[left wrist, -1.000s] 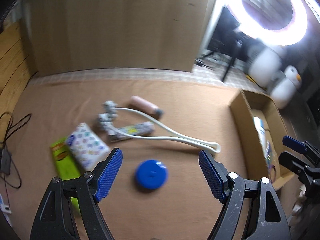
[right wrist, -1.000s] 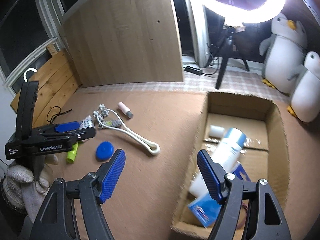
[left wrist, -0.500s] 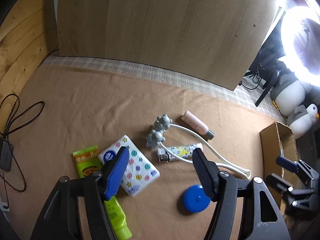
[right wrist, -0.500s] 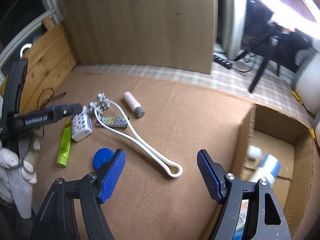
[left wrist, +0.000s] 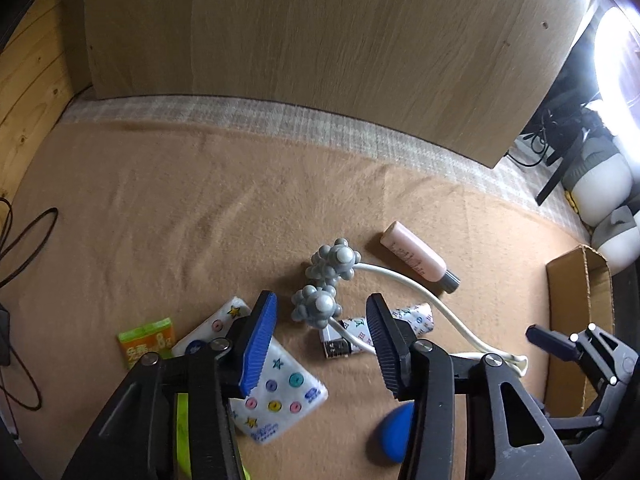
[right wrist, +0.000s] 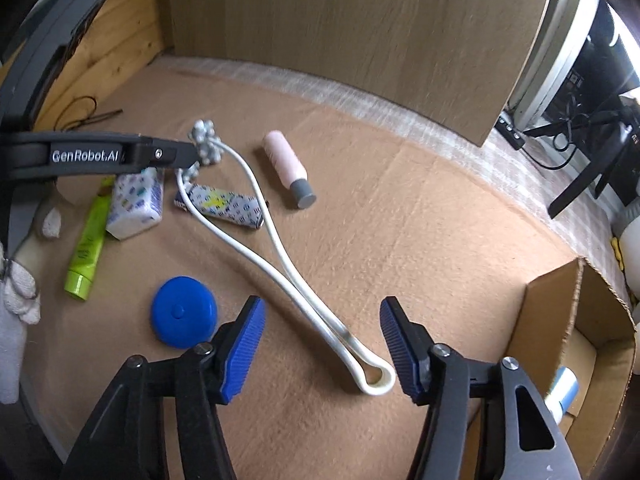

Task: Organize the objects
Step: 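Grasp the white roller's grey ball end with the left tool while the right tool grasps its loop, then carry the white roller with both tools over the box and open both tools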

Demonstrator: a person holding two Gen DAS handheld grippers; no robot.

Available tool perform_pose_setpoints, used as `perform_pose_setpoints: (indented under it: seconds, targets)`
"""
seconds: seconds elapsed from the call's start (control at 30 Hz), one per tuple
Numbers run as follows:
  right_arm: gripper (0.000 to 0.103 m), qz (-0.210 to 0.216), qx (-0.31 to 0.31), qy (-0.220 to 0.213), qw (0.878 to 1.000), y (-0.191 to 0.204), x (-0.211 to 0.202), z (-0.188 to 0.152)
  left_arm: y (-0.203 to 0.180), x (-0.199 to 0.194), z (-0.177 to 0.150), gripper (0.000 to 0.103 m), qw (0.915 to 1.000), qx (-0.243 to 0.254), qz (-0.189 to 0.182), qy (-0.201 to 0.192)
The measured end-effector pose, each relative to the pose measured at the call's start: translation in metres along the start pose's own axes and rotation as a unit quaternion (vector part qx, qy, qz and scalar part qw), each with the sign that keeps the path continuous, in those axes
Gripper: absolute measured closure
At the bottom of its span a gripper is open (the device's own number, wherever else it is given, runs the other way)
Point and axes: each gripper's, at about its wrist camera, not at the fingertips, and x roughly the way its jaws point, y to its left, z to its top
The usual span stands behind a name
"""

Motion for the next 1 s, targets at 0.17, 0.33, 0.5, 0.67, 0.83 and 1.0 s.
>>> perform_pose_setpoints:
  seconds: [0.17, 0.33, 0.5, 0.67, 0.83, 1.0]
  targets:
    - [0.067, -0.011, -0.010, 0.014, 1.000, 0.004, 0.014, 0.000, 0.000, 0.013, 0.007, 0.076, 0.9999, -0.003, 0.002, 0.009]
    - [0.074, -0.015, -0.015, 0.016, 1.000, 0.006, 0.021, 0.000, -0.002, 0.016, 0.009, 0.076, 1.0000, 0.001, 0.000, 0.000]
    - [0.077, -0.013, -0.021, 0.008, 1.000, 0.008, 0.018, -0.002, -0.004, 0.014, 0.012, 0.076, 0.9999, 0.001, -0.006, -0.009]
    - [0.080, -0.004, -0.025, -0.004, 1.000, 0.015, 0.008, -0.008, -0.004, 0.001, 0.012, 0.076, 0.9997, 0.009, -0.008, -0.022]
    - [0.083, 0.002, -0.021, -0.026, 0.999, 0.019, -0.015, -0.013, -0.011, -0.023, 0.016, 0.076, 0.9986, 0.018, -0.019, -0.045]
    - [0.085, 0.001, -0.007, -0.050, 0.999, 0.016, -0.044, -0.025, -0.035, -0.051, 0.022, 0.077, 0.9960, 0.037, -0.041, -0.070]
